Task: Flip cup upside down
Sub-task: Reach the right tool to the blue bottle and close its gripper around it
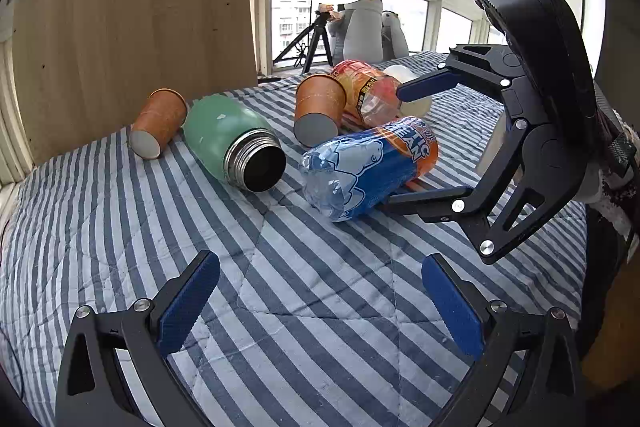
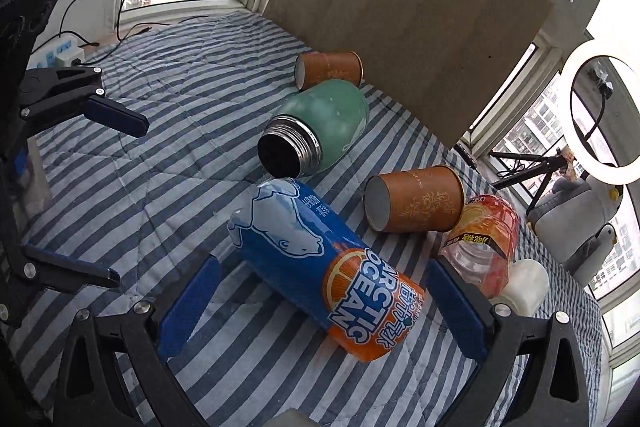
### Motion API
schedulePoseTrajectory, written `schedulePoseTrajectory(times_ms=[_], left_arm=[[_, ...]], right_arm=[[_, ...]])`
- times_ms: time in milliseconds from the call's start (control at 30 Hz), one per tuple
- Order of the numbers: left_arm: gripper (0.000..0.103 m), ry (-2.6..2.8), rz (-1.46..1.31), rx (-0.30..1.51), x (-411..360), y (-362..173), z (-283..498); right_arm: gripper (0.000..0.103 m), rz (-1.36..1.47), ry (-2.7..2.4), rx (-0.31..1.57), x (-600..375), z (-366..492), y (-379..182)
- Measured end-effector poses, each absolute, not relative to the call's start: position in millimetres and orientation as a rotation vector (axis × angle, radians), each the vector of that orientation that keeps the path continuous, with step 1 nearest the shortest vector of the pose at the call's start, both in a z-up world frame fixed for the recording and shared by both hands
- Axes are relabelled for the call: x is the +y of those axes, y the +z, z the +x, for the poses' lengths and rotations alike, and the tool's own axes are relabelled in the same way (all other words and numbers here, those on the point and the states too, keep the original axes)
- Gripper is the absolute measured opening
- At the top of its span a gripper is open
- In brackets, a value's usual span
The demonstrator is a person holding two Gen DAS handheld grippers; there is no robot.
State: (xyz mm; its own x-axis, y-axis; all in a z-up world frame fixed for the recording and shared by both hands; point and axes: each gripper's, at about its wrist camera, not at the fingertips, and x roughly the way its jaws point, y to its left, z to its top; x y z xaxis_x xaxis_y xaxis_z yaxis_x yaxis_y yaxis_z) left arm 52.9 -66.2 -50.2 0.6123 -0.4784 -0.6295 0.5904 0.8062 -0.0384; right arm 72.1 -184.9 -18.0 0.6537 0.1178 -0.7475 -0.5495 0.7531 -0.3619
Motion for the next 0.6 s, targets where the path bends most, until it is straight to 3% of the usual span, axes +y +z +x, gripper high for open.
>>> schedulePoseTrajectory(times_ms=[167,367,500,600], left_arm=[[0.102,-0.623,0.167,0.668,-61,-48,54],[0.102,-0.646,0.144,0.662,-57,-44,52],[0.102,-0.65,0.149,0.664,-58,-45,51],[0.102,-0.649,0.144,0.669,-58,-46,52]], right_arm=[[0.101,-0.768,0.414,0.806,-163,80,-33],[0.094,-0.839,0.403,0.839,-149,92,-40],[0.077,-0.864,0.391,0.893,-143,100,-51],[0.076,-0.878,0.369,0.886,-140,101,-54]])
